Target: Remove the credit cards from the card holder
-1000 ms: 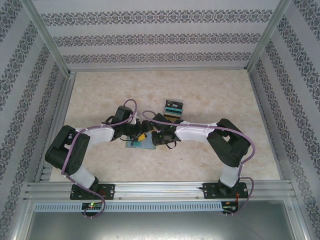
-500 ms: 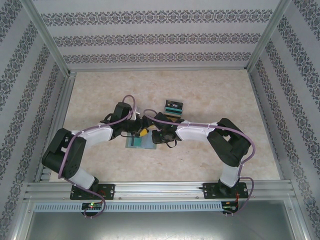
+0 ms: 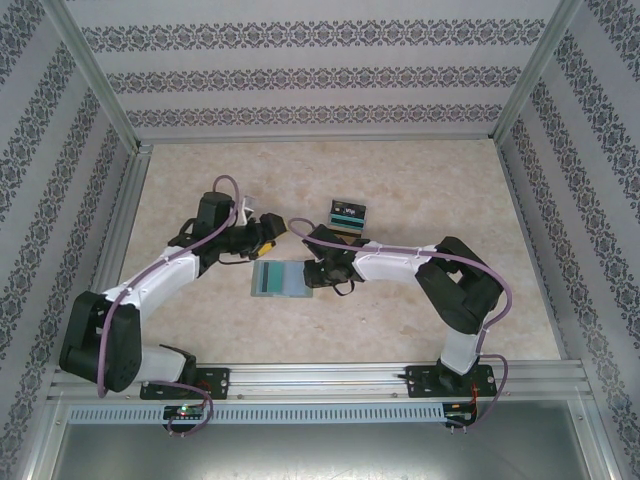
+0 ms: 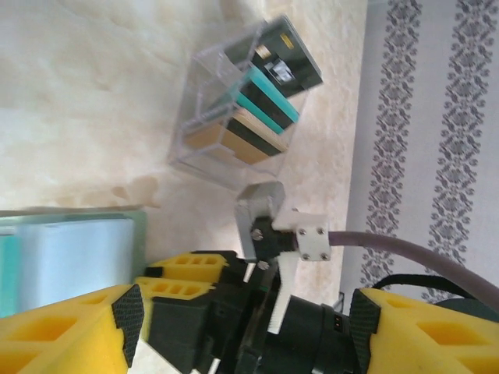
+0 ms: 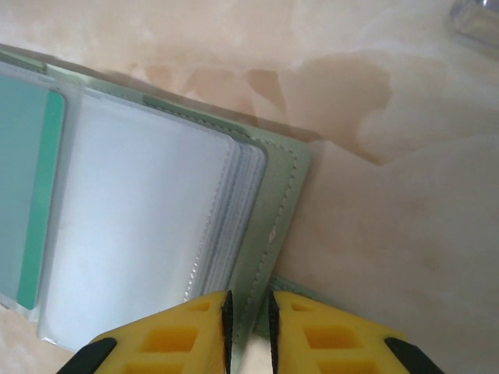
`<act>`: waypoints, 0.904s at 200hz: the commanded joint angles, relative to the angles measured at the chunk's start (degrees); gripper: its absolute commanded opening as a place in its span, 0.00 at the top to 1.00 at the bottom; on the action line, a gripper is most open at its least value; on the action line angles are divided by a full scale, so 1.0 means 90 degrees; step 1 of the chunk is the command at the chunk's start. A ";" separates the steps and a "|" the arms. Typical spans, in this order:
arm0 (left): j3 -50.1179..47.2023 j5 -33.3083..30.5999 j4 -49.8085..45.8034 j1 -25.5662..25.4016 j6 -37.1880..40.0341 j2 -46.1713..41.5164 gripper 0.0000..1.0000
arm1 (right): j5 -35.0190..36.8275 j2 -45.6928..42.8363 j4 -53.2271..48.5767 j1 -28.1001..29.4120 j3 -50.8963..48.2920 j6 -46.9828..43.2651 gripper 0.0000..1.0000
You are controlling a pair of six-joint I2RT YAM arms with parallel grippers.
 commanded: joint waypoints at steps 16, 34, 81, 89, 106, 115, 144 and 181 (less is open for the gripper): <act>-0.0075 -0.0621 -0.1410 0.0477 0.0863 -0.0218 0.33 | 0.0206 -0.0406 -0.0193 -0.0083 -0.0191 0.0109 0.76; -0.0112 -0.0831 -0.1705 0.0583 0.1081 -0.0217 0.39 | 0.0232 -0.0568 -0.0179 -0.0096 -0.0180 0.0153 0.76; -0.0354 -0.1209 -0.1978 0.0606 0.1239 0.0006 0.63 | 0.0094 -0.0814 -0.0045 -0.0066 0.0067 0.0336 0.77; -0.0391 -0.1210 -0.1954 0.0608 0.1231 0.0093 0.67 | -0.0057 -0.0771 0.0013 -0.0066 0.0152 0.0388 0.78; -0.0524 -0.1177 -0.1783 0.0604 0.1207 0.0252 0.76 | -0.0408 -0.0599 0.0170 -0.0023 0.0351 0.0561 0.79; -0.0574 -0.1169 -0.1704 0.0609 0.1171 0.0333 0.76 | -0.0573 -0.0486 0.0269 0.0000 0.0444 0.0656 0.79; -0.0715 -0.1035 -0.1410 0.0608 0.1095 0.0609 0.80 | -0.0998 -0.0090 0.0617 0.0051 0.0607 0.0949 0.80; -0.0886 -0.0911 -0.1178 0.0611 0.0972 0.0853 0.83 | -0.1455 0.0411 0.0785 0.0109 0.0878 0.1172 0.86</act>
